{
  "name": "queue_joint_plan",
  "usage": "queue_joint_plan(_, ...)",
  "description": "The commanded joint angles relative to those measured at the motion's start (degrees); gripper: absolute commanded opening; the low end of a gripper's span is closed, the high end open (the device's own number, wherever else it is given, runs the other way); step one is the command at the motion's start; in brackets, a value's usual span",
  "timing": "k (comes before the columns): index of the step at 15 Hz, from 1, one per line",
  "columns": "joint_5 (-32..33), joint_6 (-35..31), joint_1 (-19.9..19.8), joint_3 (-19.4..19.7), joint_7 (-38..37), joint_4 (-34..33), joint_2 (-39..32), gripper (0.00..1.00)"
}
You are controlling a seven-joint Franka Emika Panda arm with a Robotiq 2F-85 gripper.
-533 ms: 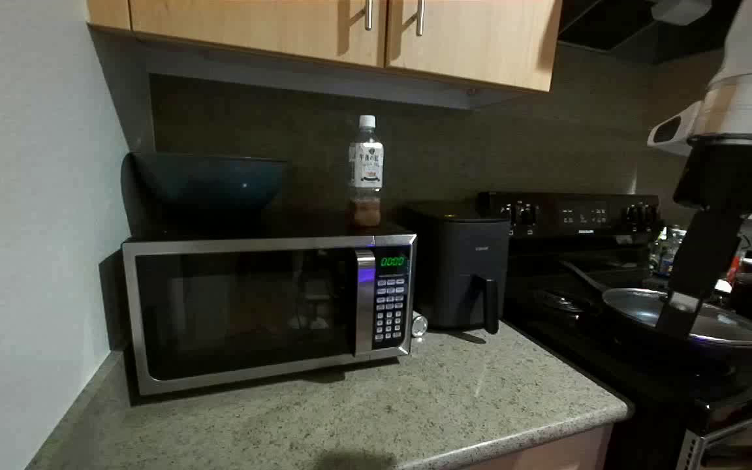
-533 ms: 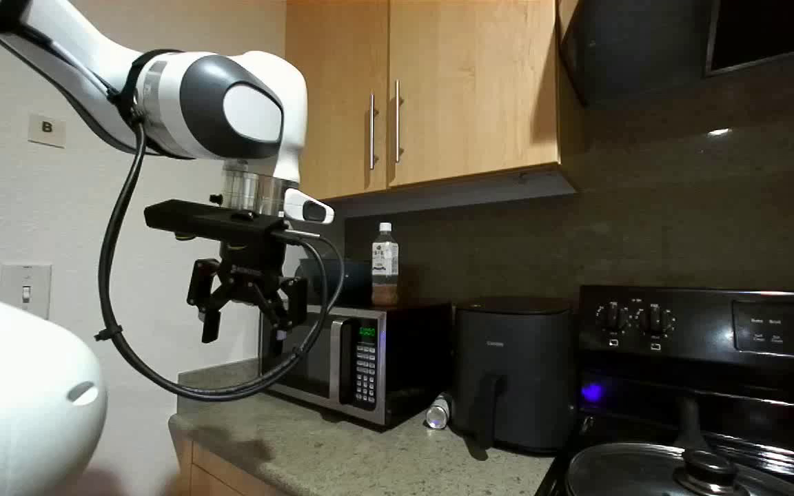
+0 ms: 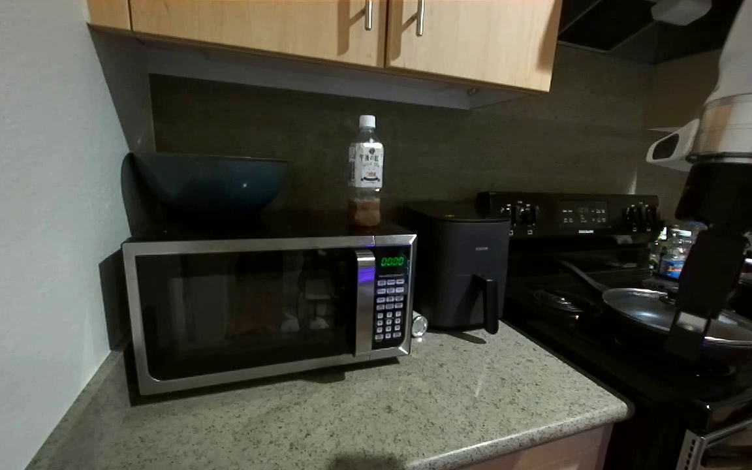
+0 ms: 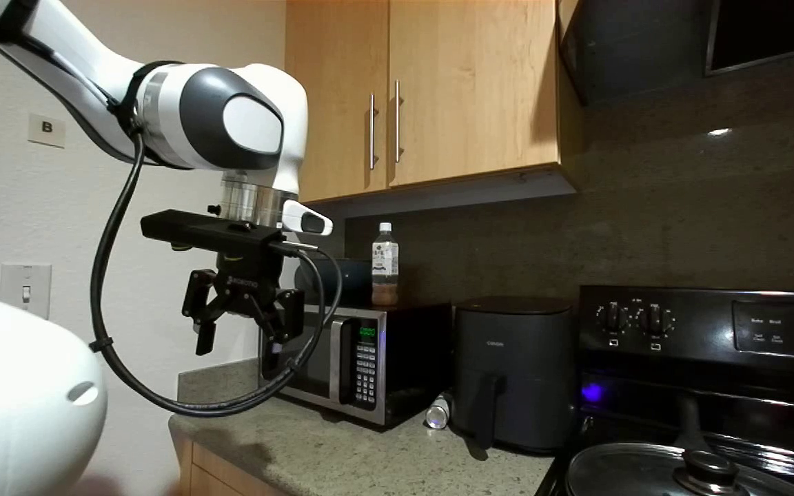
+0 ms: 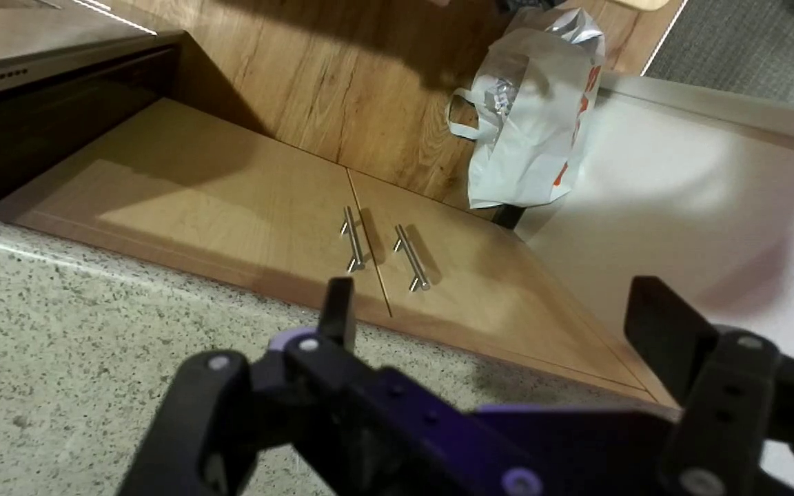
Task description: Open the right door of the cabinet
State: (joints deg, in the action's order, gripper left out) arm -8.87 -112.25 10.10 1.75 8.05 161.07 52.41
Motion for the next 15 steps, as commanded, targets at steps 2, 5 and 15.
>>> queue_joint_plan(2,-0.66,-1.34,0.3,-1.28,0.55,-1.9,-2.81,1.0)
queue_joint_plan(5,-0.09,-8.2,2.01,-5.74,-0.9,-8.83,-12.14,1.0)
queue_joint_plan(15,1.04,-16.82,3.89,-8.79,-0.59,-14.72,-17.75,1.0)
